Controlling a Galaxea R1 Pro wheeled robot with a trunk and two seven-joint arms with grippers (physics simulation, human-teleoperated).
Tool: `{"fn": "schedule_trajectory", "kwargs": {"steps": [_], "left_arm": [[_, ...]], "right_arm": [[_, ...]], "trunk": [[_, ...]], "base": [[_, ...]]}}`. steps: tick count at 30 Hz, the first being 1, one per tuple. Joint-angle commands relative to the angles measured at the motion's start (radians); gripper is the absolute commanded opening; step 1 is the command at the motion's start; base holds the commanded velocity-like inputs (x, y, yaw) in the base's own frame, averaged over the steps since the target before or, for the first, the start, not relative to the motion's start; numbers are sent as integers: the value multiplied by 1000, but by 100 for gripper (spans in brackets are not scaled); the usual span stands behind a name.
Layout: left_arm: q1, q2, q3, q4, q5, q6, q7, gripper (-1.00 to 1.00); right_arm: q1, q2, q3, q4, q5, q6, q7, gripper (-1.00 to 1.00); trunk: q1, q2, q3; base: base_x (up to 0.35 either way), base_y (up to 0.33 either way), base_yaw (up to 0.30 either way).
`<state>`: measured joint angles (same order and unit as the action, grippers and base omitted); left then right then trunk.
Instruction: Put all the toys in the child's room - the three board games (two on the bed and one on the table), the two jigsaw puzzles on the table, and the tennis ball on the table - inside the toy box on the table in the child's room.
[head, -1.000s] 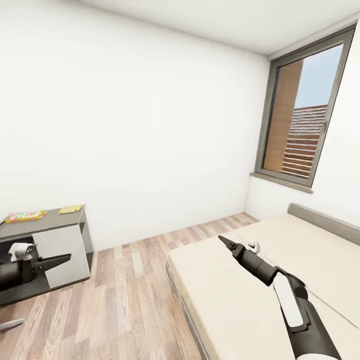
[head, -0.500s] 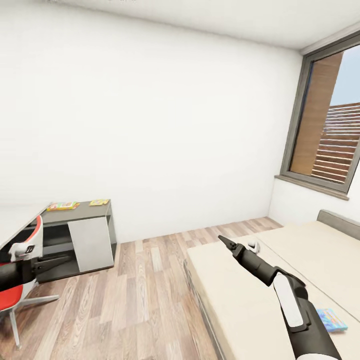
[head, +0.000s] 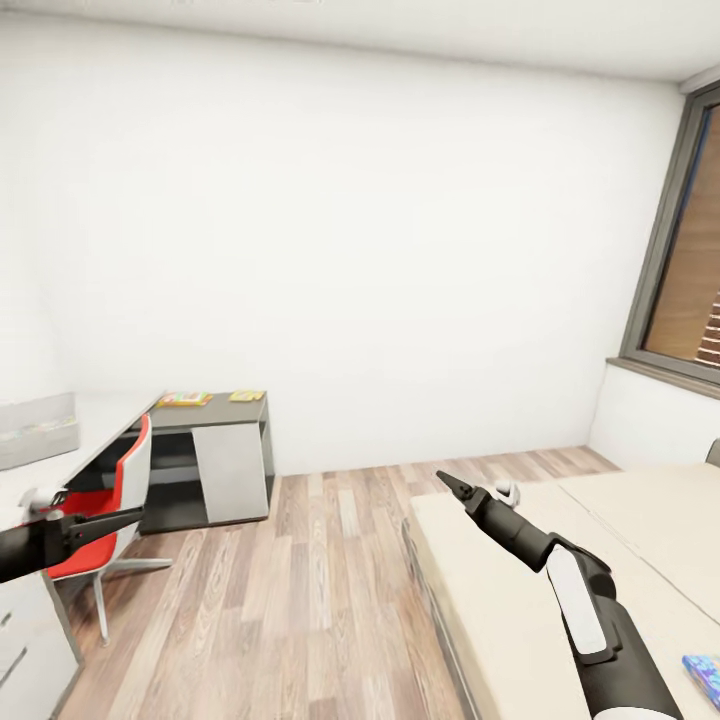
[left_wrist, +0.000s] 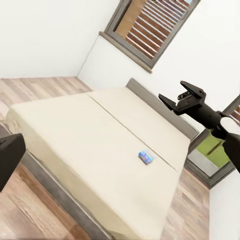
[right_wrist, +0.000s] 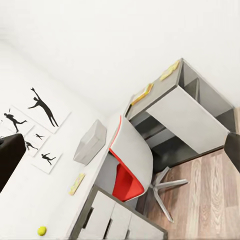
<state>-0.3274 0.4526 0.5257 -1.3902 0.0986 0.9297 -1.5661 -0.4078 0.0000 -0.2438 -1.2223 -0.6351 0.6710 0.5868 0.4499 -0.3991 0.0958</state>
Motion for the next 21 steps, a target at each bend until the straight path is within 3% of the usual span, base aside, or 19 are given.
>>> {"fn": "schedule_trajectory", "kwargs": {"steps": [1, 8, 21], "left_arm": [[-1, 0, 0, 0, -1, 11, -5, 100], [0, 0, 0, 0, -1, 10, -5, 100], [-1, 0, 0, 0, -1, 9, -5, 100]], "right_arm": [[0, 0, -2, 0, -5, 7, 1, 100], [0, 0, -2, 0, -5, 7, 4, 100], [0, 0, -2, 0, -5, 7, 6, 100]], "trunk": [[0, -1, -1], [0, -1, -1], [0, -1, 0]], "base": [[-153, -6, 282], [-98, -21, 234], [-57, -2, 22]]}}
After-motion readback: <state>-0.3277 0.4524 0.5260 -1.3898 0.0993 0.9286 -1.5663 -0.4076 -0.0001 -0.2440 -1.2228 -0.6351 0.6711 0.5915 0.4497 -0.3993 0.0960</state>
